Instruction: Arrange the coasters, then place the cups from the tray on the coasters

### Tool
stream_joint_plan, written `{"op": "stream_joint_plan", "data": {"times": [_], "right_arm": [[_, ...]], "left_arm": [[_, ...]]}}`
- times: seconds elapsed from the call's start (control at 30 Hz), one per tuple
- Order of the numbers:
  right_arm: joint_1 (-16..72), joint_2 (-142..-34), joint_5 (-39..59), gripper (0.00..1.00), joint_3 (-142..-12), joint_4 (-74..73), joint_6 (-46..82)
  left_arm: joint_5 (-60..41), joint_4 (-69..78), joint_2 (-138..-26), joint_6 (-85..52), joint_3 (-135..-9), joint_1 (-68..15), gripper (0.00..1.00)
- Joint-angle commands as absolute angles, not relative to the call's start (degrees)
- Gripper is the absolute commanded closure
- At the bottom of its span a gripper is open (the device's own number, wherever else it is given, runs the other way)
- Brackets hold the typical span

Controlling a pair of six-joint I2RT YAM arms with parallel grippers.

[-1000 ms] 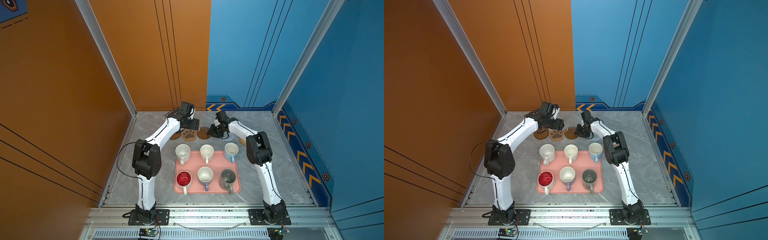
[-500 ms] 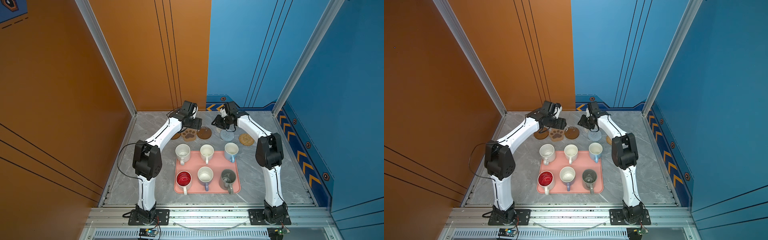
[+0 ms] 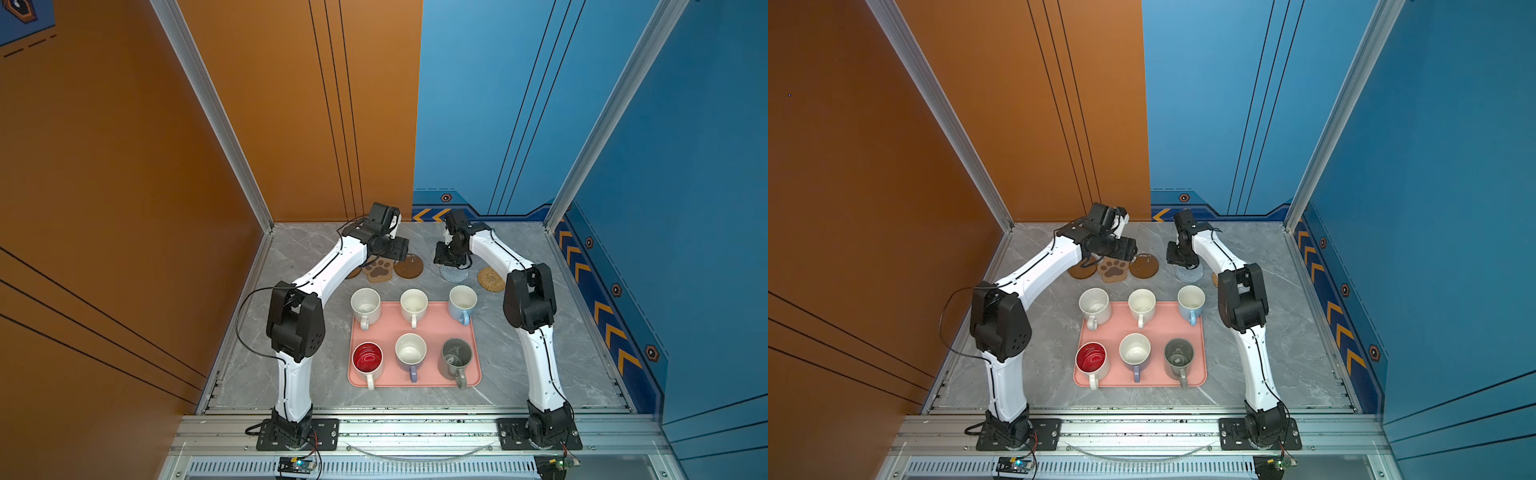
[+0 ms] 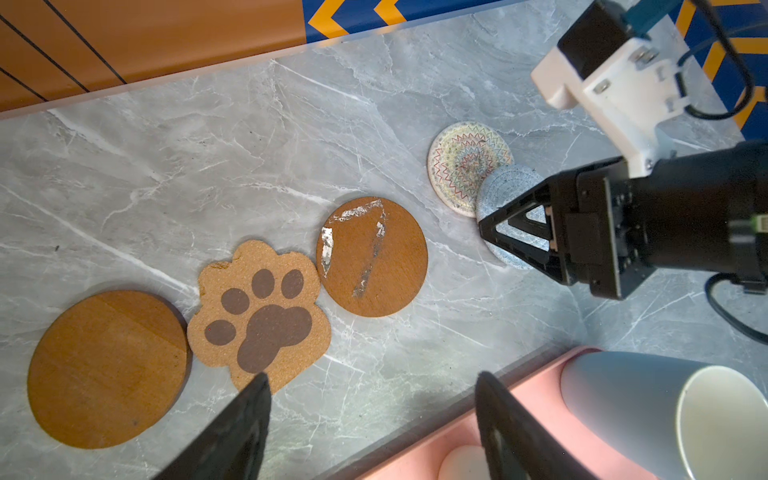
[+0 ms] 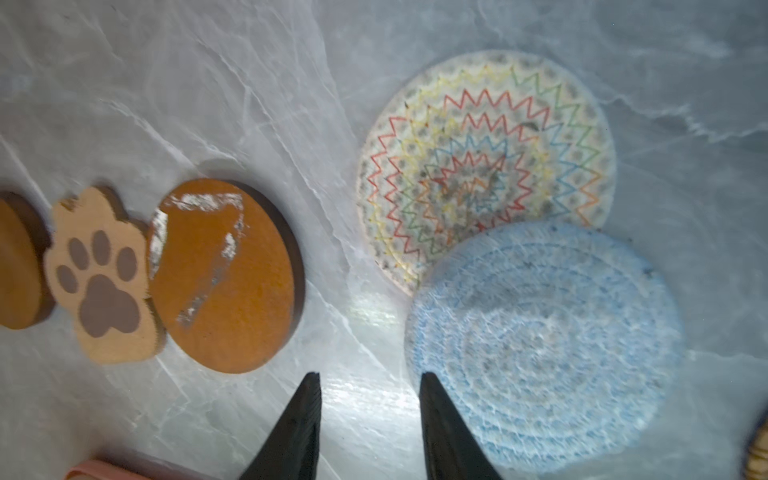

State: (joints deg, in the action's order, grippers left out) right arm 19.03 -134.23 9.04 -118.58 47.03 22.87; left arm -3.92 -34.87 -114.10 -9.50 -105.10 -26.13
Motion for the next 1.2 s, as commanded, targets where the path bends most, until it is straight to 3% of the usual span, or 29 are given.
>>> {"op": "stream_joint_plan", "data": {"times": [0.0, 0.53, 1.17], "right_arm": [[20.0, -134.7, 1.9, 0.60, -120.4, 51.6, 19.0], [22.9, -140.4, -5.9, 0.54, -126.0, 55.0, 15.2], [21.6, -139.8, -11.9, 0.58, -121.7, 56.2, 15.6]], "left_arm": [[-4.5, -34.8, -111.6, -9.5, -105.2, -26.8, 0.22], [-4.6, -34.8, -111.8, -9.0, -105.2, -27.0, 0.22], [-4.5, -34.8, -111.8, -8.9, -105.0, -27.1, 0.22]]}}
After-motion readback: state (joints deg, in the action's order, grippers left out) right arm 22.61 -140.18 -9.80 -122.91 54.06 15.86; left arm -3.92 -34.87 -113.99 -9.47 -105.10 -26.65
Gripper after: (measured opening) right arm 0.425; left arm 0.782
